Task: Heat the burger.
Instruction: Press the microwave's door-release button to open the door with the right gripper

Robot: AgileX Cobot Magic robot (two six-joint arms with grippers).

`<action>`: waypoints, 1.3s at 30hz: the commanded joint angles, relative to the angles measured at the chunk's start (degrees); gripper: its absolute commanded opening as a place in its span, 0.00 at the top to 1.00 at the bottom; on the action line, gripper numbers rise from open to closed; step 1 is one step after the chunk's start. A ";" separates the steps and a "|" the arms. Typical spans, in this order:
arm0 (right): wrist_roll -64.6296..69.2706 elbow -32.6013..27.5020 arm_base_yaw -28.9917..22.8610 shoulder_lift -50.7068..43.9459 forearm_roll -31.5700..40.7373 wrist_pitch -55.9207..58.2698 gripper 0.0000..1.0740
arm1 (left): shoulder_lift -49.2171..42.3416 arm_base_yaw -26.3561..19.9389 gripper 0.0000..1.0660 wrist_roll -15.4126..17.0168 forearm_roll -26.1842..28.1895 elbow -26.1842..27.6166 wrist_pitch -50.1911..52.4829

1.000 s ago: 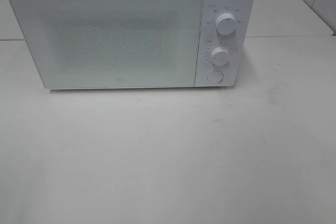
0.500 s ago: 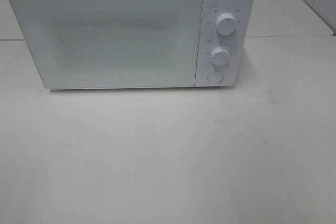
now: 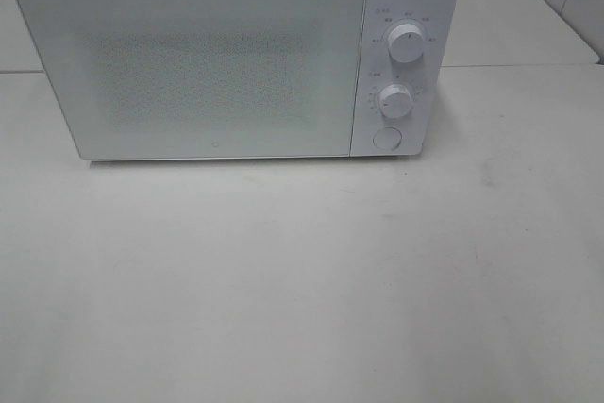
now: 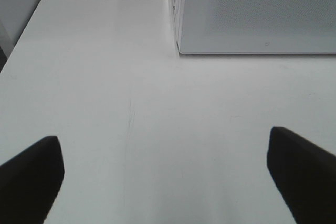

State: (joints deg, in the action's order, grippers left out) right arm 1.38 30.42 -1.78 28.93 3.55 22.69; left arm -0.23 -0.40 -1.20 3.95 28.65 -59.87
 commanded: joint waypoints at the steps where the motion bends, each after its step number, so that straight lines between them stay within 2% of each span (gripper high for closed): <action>1: 0.23 0.57 0.40 4.24 0.00 -5.67 0.29 | -1.26 0.00 0.01 0.06 0.29 -0.17 0.46; 13: 0.23 -1.15 0.40 17.02 -3.55 -23.95 0.29 | -1.26 0.00 0.01 0.06 0.29 -0.17 0.46; 15: 0.23 -4.35 0.40 18.68 -4.07 -31.68 0.29 | -1.26 0.00 0.01 0.06 0.29 -0.17 0.46; 16: 0.23 -4.35 0.40 18.68 -4.07 -31.68 0.29 | -1.26 0.00 0.01 0.06 0.29 -0.17 0.46; 18: 0.23 -9.63 0.40 20.00 -4.01 -43.03 0.29 | -1.26 0.00 0.01 0.06 0.29 -0.17 0.46; 21: 0.23 -11.12 0.34 20.28 -3.55 -45.09 0.29 | -1.26 0.00 0.01 0.06 0.29 -0.17 0.46; 23: 0.23 -15.01 0.29 20.45 -1.32 -51.22 0.29 | -1.26 0.00 0.01 0.06 0.29 -0.17 0.46; 27: 0.23 -18.05 0.29 21.54 2.58 -56.38 0.29 | -1.26 0.00 0.01 0.06 0.29 -0.17 0.46; 29: 0.86 -20.91 0.29 24.81 4.64 -62.57 0.29 | -1.26 0.00 0.01 0.06 0.29 -0.17 0.46; 31: 1.66 -21.37 0.29 26.13 4.58 -63.60 0.29 | -1.26 0.00 0.01 0.06 0.29 -0.17 0.46; 34: 2.64 -22.23 -2.12 30.60 4.58 -66.52 0.29 | -1.26 0.00 0.01 0.06 0.29 -0.17 0.46; 35: 1.38 -22.80 -5.39 34.32 4.64 -69.56 0.29 | -1.26 0.00 0.01 0.06 0.29 -0.17 0.46; 37: 0.29 -23.09 -6.93 35.87 4.81 -71.16 0.29 | -1.26 0.00 0.01 0.06 0.29 -0.17 0.46; 38: -2.35 -23.43 -10.49 39.36 6.59 -74.66 0.29 | -1.26 0.00 0.01 0.06 0.29 -0.17 0.46; 39: -2.35 -23.43 -10.49 39.36 6.59 -74.66 0.29 | -1.26 0.00 0.01 0.06 0.29 -0.17 0.46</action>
State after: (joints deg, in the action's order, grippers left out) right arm 1.32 7.28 -10.26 66.63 9.34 -48.36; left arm -0.23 -0.40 -1.20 3.95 28.65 -59.87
